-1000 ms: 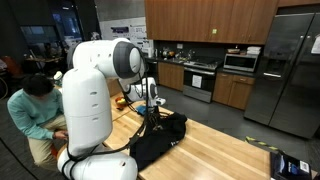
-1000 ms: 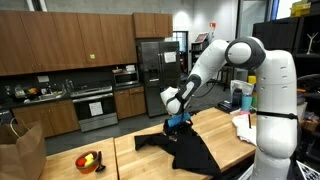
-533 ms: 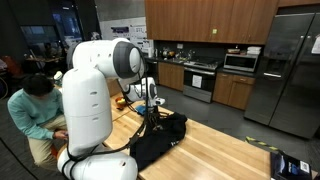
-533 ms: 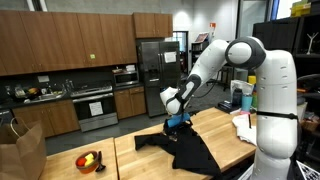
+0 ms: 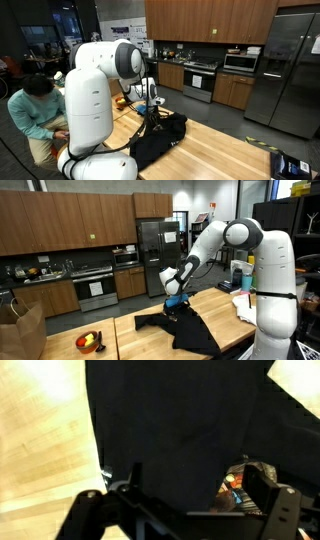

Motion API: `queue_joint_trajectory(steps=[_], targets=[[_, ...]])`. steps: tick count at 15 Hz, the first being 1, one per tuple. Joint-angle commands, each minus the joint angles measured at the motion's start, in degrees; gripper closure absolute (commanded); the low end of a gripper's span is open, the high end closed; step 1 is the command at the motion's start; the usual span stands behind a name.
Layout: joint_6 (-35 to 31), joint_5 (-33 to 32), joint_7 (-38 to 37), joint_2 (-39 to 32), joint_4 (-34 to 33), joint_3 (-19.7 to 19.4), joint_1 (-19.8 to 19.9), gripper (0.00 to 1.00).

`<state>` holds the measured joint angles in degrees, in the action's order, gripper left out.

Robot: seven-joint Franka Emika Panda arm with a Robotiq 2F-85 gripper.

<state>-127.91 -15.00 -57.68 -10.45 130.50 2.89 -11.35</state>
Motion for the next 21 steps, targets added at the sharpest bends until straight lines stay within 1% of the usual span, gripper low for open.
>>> queue_joint_trajectory(steps=[1,5,6,7,8,11,16,17,18,21], targets=[[-5.31,-0.19,0.64,-2.39,-0.77,-0.33,1.08,0.00],[-8.19,1.88,2.37,-5.53,-1.31,-0.69,1.49,0.00],[-8.11,2.19,2.71,-6.04,-1.40,-0.75,1.40,0.10],[-8.43,2.51,3.35,-6.53,-1.55,-0.75,1.37,0.26],[-8.47,2.65,3.63,-6.85,-1.68,-0.88,1.27,0.31],[-8.97,4.36,4.70,-7.59,-1.69,-0.96,1.31,0.56],[-7.97,6.28,4.70,-7.72,-2.88,-1.35,1.18,0.94],[-7.53,6.14,4.48,-7.42,-3.22,-1.56,1.02,0.99],[-7.14,5.34,3.89,-6.90,-3.47,-1.93,0.75,1.00],[-7.36,3.31,1.74,-4.45,-2.89,-3.17,0.30,0.99]])
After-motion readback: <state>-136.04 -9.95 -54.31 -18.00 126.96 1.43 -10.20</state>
